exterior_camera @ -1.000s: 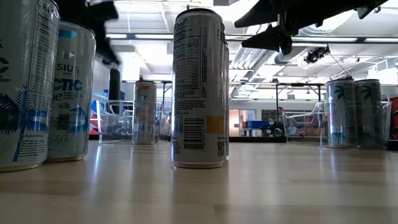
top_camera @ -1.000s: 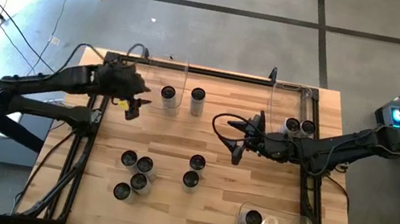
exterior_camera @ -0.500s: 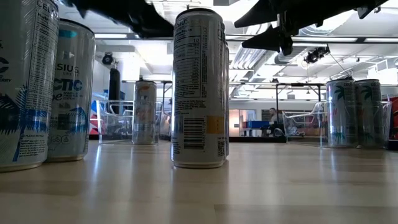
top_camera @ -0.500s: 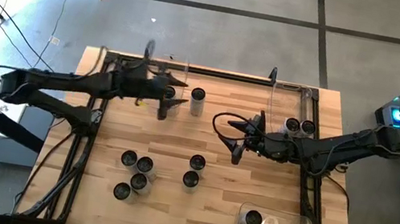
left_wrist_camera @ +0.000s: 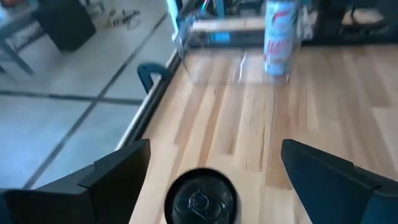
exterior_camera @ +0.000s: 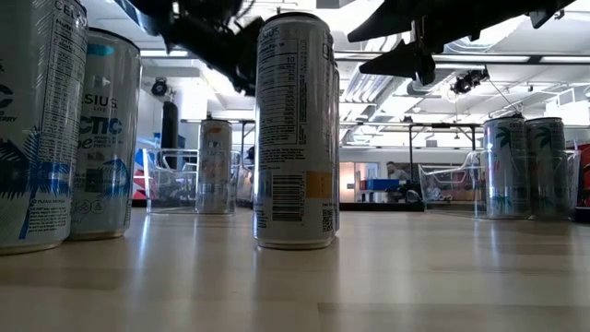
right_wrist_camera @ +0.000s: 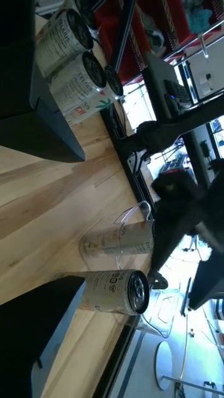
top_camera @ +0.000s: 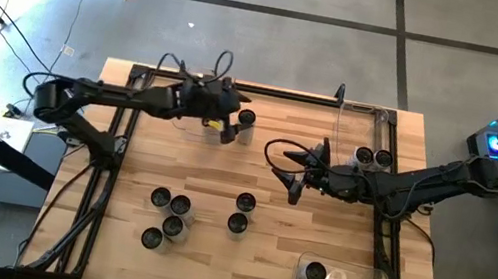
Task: Sort soda cans
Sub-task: Put the white/yellow soda can into the top left transparent bin
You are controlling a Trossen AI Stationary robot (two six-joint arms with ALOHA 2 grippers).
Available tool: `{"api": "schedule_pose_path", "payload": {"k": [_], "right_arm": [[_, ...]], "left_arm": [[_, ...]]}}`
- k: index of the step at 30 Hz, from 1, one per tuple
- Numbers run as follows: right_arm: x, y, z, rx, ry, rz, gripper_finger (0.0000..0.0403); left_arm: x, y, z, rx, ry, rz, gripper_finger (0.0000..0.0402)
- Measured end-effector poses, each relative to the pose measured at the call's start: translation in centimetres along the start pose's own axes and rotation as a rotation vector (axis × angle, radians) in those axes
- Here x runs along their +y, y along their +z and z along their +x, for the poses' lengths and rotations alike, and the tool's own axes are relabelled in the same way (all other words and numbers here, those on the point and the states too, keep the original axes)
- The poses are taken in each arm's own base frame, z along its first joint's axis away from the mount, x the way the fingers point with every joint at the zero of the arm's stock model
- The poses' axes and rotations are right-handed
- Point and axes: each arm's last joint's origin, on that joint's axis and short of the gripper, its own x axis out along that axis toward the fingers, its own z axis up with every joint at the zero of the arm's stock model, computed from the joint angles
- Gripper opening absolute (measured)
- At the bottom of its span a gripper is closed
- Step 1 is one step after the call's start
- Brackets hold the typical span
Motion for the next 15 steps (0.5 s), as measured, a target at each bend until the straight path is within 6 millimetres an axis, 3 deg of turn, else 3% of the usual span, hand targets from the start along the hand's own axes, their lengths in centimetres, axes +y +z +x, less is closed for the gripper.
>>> {"api": "schedule_pose_path", "payload": {"k": [7,15], "right_arm": [[0.0,-0.1,0.0,0.013,-0.004,0.011,0.031],[-0.1,-0.2,0.0,0.015,-0.005,0.014,0.031]], "left_arm": [[-0.2,-1.7,2.0,0.104,0.075,0.004,0.0358],[-0.4,-2.8,2.4,0.192,0.056,0.009,0.0358]]}}
